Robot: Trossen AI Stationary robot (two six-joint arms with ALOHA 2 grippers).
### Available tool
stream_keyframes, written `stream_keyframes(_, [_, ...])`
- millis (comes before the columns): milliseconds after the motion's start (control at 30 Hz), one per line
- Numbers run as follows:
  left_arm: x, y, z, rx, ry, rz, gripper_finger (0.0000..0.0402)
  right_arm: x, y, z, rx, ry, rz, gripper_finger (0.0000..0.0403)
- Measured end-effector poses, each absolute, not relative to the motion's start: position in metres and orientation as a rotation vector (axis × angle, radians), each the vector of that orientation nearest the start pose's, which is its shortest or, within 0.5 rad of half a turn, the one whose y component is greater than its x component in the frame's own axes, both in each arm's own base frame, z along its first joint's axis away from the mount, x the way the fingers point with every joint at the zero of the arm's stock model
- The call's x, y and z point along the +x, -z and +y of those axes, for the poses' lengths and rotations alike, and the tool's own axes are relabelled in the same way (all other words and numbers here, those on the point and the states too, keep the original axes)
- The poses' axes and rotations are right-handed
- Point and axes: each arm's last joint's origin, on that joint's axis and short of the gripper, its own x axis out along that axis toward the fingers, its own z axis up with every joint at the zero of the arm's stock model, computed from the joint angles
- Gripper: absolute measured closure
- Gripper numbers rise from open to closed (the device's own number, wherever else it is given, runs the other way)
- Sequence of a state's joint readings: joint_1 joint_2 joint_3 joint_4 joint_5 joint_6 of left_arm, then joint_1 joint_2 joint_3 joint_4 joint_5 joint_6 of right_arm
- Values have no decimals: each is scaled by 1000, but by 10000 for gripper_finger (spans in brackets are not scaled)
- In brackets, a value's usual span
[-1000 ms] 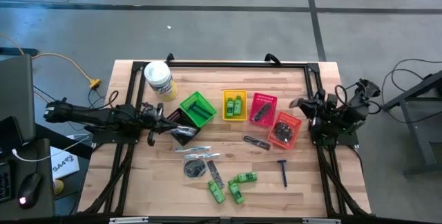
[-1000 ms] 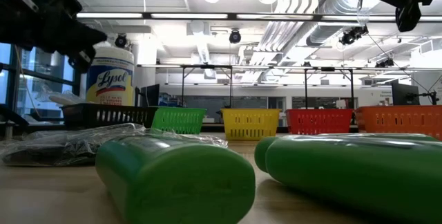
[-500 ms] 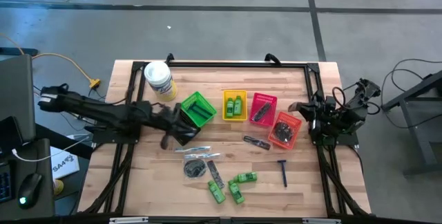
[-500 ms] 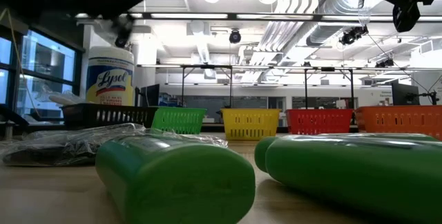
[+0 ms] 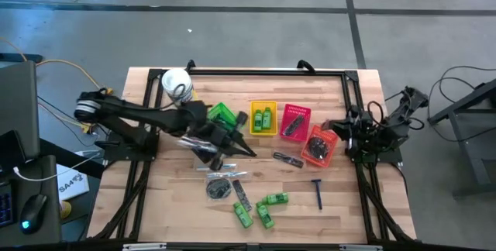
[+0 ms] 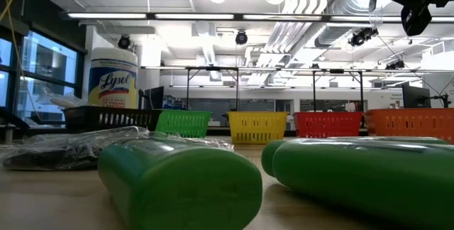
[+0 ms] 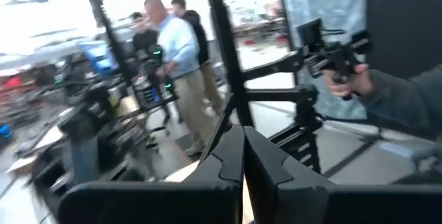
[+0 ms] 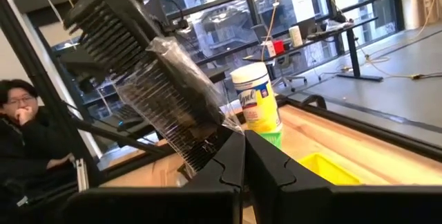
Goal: Pick & Place Travel size toiletries
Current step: Put the bottom black hair comb into the red bin
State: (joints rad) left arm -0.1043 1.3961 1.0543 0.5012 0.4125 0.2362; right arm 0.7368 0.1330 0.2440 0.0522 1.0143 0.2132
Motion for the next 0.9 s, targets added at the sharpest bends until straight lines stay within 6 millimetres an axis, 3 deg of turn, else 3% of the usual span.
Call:
stream_keyframes(200, [363,-368,-43,303,506,-220,402,80,-236,39,327,267,-109,401])
stream_keyframes(500, [427,-376,-13,173,485,-167,402,89,-232,48,307,240,-67,401])
stream_keyframes(767, [446,-371,-19,246,565,-76,402,91,-231,50,296,222,-55,401])
stream_keyframes(900, [441,-367,-27,330,825,-112,402,91,-231,51,294,206,-51,400])
